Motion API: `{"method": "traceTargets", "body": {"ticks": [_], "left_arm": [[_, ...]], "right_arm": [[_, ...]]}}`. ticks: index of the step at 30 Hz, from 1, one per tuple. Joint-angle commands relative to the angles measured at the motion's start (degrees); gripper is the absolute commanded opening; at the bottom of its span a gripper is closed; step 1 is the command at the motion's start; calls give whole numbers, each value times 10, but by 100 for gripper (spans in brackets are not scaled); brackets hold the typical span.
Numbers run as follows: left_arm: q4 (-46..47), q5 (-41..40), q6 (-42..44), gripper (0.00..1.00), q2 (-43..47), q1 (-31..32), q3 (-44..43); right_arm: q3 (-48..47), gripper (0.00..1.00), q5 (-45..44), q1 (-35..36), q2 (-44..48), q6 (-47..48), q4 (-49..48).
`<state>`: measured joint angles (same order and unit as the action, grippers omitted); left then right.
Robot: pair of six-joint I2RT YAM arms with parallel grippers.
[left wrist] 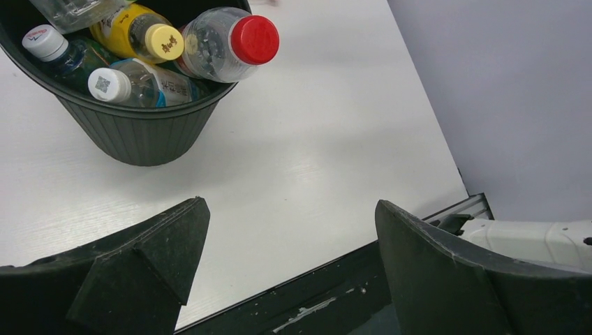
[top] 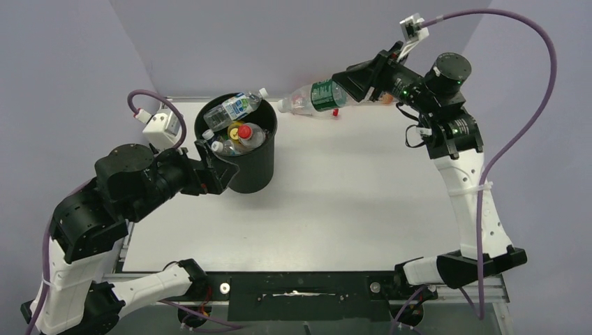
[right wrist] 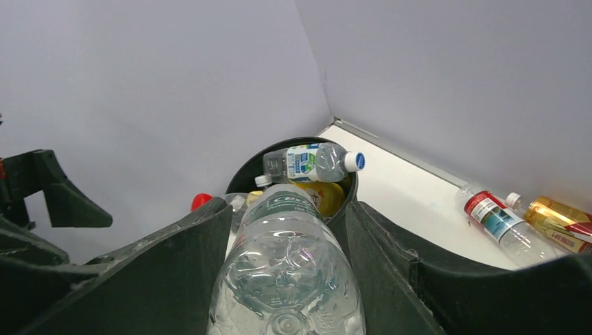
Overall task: Put the plastic bottles in the bin
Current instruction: Place the plastic bottle in the trash bin.
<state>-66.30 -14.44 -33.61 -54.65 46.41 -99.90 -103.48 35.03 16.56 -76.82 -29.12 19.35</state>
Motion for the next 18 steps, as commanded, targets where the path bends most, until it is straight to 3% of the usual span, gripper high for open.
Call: {"method": "traceTargets", "body": {"ticks": [1, 11, 18], "left_arm": [[-4, -13, 8, 91, -9, 2, -3], [-33, -16, 20, 91, -36, 2, -42], [-39, -19, 21, 91, -35, 1, -44]], "right_arm": [[-34, 47, -4, -1, -52, 29, -22], [-47, 47, -33, 23, -130, 44, -91], [-150, 47, -116, 116, -213, 113, -21]]}}
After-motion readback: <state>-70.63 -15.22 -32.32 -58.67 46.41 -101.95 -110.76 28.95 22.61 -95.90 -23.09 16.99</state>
